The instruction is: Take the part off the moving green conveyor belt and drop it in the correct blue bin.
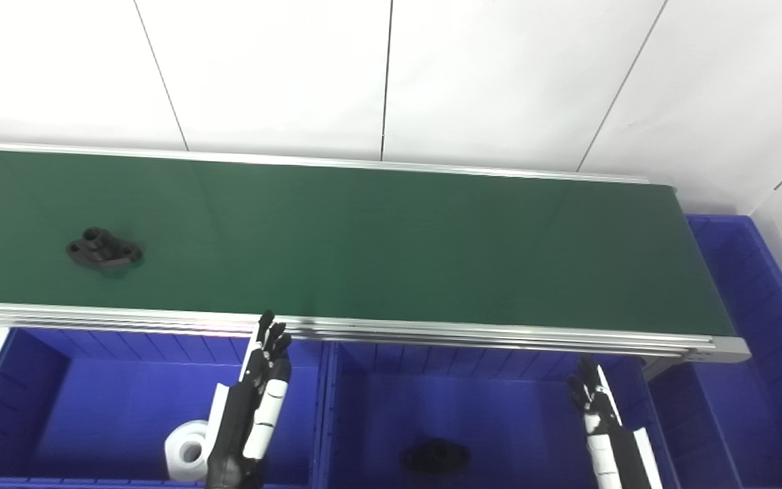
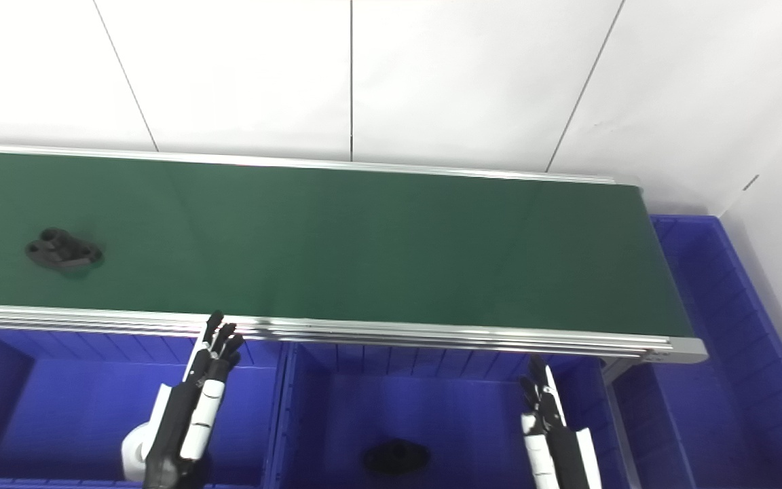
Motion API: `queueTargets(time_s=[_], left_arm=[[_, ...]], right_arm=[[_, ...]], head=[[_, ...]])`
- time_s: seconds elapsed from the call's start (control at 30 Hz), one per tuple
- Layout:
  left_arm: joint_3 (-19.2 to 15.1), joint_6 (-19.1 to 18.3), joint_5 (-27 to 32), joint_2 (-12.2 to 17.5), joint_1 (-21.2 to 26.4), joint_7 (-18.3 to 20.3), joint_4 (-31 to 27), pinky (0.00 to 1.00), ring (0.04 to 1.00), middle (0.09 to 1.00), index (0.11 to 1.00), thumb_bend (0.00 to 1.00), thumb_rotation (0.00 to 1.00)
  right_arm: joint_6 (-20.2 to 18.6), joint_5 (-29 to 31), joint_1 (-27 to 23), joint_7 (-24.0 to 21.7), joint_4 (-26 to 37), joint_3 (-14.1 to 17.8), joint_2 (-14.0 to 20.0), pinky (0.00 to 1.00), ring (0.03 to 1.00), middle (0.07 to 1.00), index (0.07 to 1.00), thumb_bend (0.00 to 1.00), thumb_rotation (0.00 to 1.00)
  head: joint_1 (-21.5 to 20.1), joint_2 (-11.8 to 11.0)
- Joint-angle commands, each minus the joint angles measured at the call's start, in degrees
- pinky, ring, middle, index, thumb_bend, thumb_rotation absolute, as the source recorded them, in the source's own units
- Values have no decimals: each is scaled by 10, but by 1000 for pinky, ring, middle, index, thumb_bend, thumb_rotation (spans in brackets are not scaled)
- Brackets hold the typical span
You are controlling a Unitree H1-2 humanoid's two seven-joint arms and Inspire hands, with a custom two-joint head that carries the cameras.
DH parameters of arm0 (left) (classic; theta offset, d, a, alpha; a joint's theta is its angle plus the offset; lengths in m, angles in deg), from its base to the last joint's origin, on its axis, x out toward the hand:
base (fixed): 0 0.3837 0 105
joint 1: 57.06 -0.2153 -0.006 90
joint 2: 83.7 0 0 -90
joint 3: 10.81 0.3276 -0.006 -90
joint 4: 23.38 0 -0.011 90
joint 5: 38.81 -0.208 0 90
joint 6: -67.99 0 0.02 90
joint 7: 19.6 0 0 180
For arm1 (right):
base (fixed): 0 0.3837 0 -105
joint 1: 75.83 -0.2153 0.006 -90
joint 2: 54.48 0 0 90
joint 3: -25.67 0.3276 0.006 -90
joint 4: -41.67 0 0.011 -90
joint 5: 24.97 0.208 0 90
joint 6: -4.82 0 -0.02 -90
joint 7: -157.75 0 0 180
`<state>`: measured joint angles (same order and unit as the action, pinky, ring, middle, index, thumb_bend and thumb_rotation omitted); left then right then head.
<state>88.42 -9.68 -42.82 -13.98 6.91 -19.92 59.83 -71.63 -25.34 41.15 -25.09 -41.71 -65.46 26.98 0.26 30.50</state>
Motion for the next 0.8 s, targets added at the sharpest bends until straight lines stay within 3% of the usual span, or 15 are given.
queueTargets(time_s=[0.0,0.1,0.23,0.37,0.53,0.77], left_arm=[[7,24,-6,-12,4,-6,-4,906,926,958,1000,700,854],[11,34,-12,-18,8,-12,11,882,915,937,1000,707,846],[15,56,-22,-28,18,-20,39,851,898,916,1000,692,839],[16,67,-27,-34,23,-25,53,853,905,917,1000,670,834],[18,64,-32,-40,24,-32,50,842,906,921,1000,677,823],[20,64,-33,-42,27,-35,43,854,895,897,1000,652,811]], right_arm=[[43,10,-5,-4,2,8,6,978,983,1000,1000,619,999],[48,14,-8,-7,-8,14,13,992,995,1000,1000,583,986],[42,33,-16,-11,-24,24,17,1000,1000,1000,1000,612,905],[41,21,-19,-5,-32,29,17,1000,978,1000,1000,575,824],[46,3,-22,2,-34,33,16,1000,953,1000,1000,511,779],[36,-19,-21,14,-17,39,13,917,918,973,1000,615,728]], head=[[15,-10],[27,-17],[41,-41],[45,-47],[50,-37],[56,-2]])
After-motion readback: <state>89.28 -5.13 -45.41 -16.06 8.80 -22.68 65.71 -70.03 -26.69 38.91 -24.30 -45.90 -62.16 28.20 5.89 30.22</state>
